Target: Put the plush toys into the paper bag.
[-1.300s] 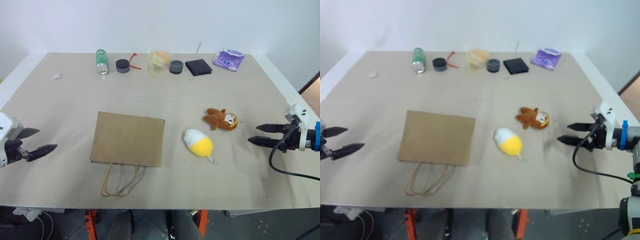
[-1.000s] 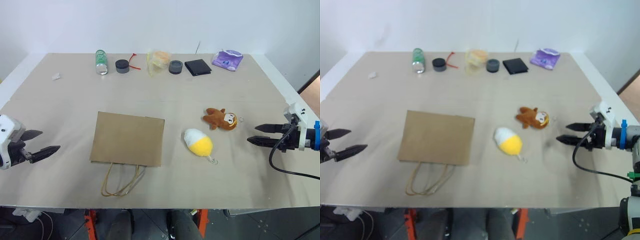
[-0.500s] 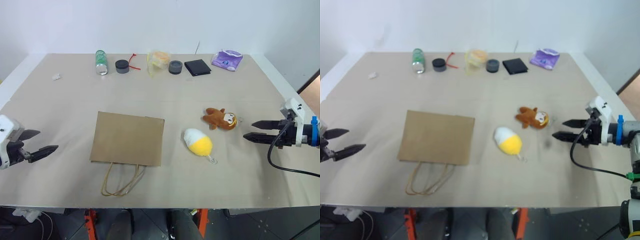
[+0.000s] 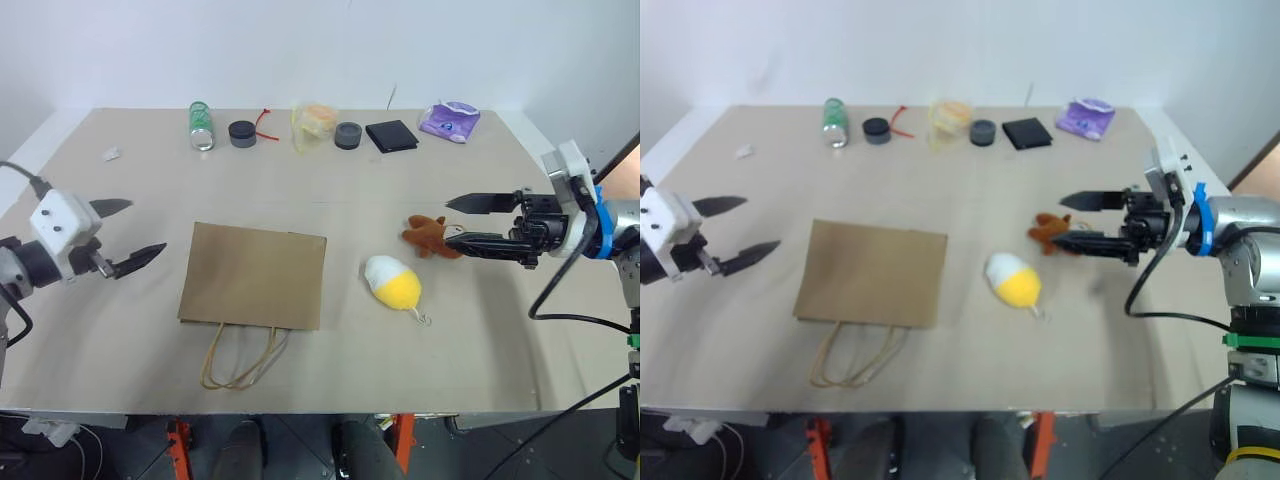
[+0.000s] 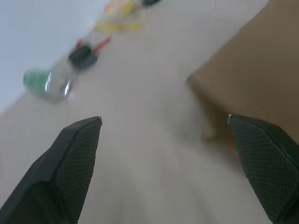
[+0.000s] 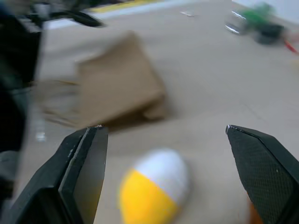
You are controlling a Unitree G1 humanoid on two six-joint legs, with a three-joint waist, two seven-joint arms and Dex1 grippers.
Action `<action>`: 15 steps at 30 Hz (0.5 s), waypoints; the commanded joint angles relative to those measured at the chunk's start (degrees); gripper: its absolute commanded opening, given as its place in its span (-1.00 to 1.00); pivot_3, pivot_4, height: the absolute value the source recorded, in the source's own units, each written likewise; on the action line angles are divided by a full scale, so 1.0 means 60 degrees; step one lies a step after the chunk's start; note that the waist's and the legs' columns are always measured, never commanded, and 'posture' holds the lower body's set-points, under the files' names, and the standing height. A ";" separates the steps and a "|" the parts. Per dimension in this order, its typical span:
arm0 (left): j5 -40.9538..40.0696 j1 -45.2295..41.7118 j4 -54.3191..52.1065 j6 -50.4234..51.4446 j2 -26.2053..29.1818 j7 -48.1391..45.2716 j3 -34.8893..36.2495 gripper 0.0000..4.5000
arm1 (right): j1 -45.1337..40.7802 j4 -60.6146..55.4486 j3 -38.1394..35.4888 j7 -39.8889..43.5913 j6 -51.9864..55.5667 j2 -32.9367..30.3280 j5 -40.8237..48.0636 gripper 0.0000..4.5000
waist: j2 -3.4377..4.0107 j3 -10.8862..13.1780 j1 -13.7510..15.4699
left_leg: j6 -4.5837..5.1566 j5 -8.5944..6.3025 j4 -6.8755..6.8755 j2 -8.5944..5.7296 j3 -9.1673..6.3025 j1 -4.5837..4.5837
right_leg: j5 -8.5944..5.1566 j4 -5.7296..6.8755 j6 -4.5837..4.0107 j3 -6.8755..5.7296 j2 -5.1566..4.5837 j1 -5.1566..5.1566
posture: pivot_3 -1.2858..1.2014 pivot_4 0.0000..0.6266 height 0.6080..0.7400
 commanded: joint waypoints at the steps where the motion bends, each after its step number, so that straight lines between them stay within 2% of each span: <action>1: 0.0053 -0.0270 -0.0221 -0.2171 0.0003 -0.0730 -0.0008 1.00 | 0.0031 -0.1153 0.0253 0.0350 0.0272 0.0230 0.0609 0.95 | 0.0000 0.0000 0.0002 | 0.0000 0.0000 0.0001 0.0006 0.0003 0.0000 | 0.0003 0.0000 -0.0005 0.0004 0.0007 -0.0002 | 0.03 -0.52 1.00; 8: -0.0310 0.0791 -0.0130 -0.7063 -0.0329 -0.2298 -0.0040 1.00 | 0.0237 -0.2019 0.0820 0.0482 -0.0233 0.0629 0.0549 0.95 | 0.0002 0.0000 -0.0008 | 0.0000 -0.0001 0.0000 0.0033 0.0059 0.0030 | 0.0005 0.0000 -0.0072 0.0030 0.0017 -0.0006 | 0.03 -0.52 1.00; 11: -0.0579 0.1491 -0.0112 -0.8239 -0.0319 -0.2786 -0.0310 1.00 | 0.0459 -0.2368 0.0860 0.0267 -0.0453 0.0826 0.0556 0.95 | 0.0002 0.0000 0.0000 | 0.0000 -0.0001 0.0000 0.0046 0.0077 0.0041 | 0.0014 0.0001 -0.0080 0.0039 0.0023 -0.0006 | 0.03 -0.52 1.00; 15: -0.1190 0.2188 -0.0176 -0.8985 -0.0197 -0.2987 -0.0490 1.00 | 0.0625 -0.2580 0.0725 -0.0148 -0.0612 0.1002 0.0629 0.95 | -0.0001 -0.0001 0.0000 | 0.0000 -0.0001 0.0016 0.0054 0.0110 0.0048 | 0.0032 0.0002 -0.0078 0.0065 0.0024 -0.0007 | 0.03 -0.52 1.00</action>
